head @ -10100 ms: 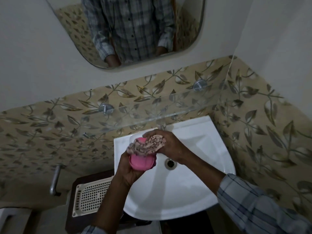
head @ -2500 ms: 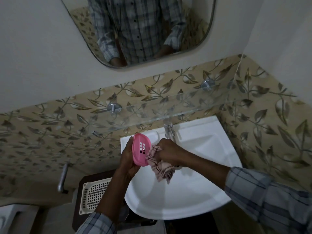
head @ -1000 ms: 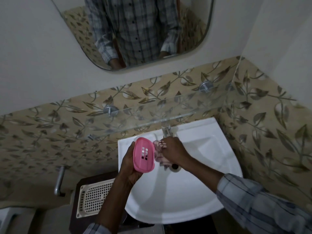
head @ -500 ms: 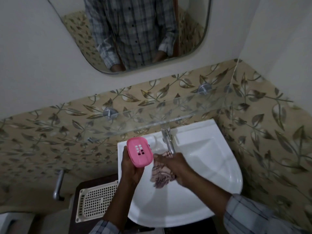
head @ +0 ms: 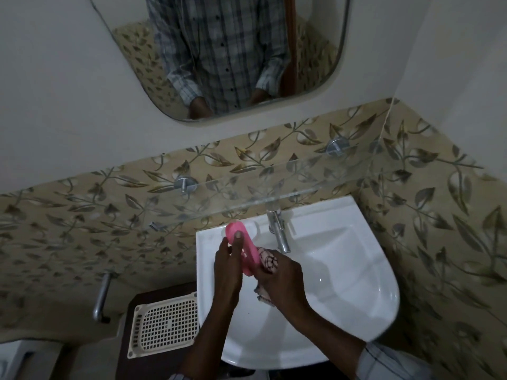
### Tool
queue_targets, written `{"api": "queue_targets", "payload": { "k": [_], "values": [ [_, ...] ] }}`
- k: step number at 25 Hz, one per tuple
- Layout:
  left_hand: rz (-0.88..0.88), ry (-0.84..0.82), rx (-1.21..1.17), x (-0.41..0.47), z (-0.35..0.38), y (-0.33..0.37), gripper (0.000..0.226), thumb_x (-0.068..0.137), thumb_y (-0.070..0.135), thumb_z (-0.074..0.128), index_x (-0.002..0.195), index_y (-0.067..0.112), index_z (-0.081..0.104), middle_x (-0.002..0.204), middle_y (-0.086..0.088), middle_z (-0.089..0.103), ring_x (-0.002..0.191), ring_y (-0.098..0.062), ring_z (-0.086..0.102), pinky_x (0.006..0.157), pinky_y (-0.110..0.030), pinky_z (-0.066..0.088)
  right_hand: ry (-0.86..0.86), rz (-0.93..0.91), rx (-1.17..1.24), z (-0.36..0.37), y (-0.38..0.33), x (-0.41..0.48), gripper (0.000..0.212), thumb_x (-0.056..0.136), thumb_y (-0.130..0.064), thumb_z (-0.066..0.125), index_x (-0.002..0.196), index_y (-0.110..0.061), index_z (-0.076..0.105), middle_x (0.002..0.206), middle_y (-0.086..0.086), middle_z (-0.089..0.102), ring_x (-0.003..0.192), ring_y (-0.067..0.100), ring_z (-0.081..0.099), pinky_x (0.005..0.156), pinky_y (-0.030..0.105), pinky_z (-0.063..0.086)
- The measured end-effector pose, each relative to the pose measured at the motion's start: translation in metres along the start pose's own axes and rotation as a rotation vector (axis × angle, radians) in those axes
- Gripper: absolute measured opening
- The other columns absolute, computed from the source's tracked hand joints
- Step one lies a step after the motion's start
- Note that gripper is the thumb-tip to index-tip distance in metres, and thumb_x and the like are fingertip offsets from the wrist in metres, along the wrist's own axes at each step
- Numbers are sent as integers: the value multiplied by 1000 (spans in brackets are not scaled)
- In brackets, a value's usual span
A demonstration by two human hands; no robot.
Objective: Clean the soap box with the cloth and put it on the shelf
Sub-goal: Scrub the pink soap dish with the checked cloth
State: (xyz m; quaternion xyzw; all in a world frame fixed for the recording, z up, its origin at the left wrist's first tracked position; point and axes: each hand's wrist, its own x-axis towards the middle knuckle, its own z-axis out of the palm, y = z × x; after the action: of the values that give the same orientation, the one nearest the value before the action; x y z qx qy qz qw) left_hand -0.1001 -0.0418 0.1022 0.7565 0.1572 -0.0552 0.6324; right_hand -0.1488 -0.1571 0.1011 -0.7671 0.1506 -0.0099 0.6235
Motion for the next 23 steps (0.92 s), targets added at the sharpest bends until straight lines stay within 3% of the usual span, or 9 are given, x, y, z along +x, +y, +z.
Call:
{"api": "queue_targets", "payload": {
  "k": [2,4,7,10,13,16,18,20,23],
  "values": [
    [-66,-30,-30,3,5,2,64,91,65,49,127,13,58,116,-16,68,103,-30,69,81,-40,59,-55,-73,-89,4,-1,-6,35,76,-47,78,101,-23,71,81,-1,75,71,18,72,67,39,60],
    [-186,-56,-279,12,-3,-2,60,95,57,48,133,12,56,113,-18,69,100,-31,68,79,-40,56,-95,-85,-160,4,-2,-5,44,73,-46,80,109,-25,70,94,-5,75,82,13,72,76,34,59],
    [-425,-174,-691,25,-38,-7,67,91,53,49,135,3,53,111,-24,65,100,-37,62,89,-52,50,-60,148,58,-13,3,14,25,79,-16,76,104,-15,76,93,0,78,84,17,74,80,43,61],
    [-503,-309,-809,33,-56,-14,71,82,49,55,129,-5,59,117,-32,63,107,-46,59,102,-60,41,-24,255,185,-41,0,33,19,86,-5,66,101,-10,76,91,9,79,82,24,75,77,50,62],
    [-515,-433,-840,29,-54,-17,68,79,45,56,125,-5,65,119,-33,64,101,-47,65,95,-56,50,-14,-54,-55,-41,-19,41,16,85,-23,71,100,-19,76,93,0,77,83,14,73,73,32,62],
    [-506,-466,-817,26,-45,-16,63,86,47,50,123,0,67,118,-29,67,97,-43,68,88,-54,54,-6,-605,-420,-24,-36,40,20,85,-21,68,103,-18,73,91,4,68,82,20,64,67,33,55],
    [-472,-445,-791,26,-39,-14,55,88,45,49,124,7,67,115,-22,71,96,-38,70,84,-53,57,-136,-839,-728,-11,-28,42,32,85,-12,66,117,-13,68,105,10,65,94,27,60,75,37,53],
    [-432,-423,-744,27,-33,-13,50,88,42,50,120,10,70,110,-18,73,92,-34,72,79,-49,60,-200,-713,-736,-1,-24,41,28,94,-13,58,121,-12,62,113,9,61,102,29,57,83,43,52],
    [-377,-370,-681,32,-31,-9,46,87,41,50,111,11,76,105,-16,75,89,-29,74,74,-40,61,-165,-643,-576,7,-17,39,33,86,-3,61,119,-7,64,108,12,62,96,31,59,75,44,55]
  ]
}}
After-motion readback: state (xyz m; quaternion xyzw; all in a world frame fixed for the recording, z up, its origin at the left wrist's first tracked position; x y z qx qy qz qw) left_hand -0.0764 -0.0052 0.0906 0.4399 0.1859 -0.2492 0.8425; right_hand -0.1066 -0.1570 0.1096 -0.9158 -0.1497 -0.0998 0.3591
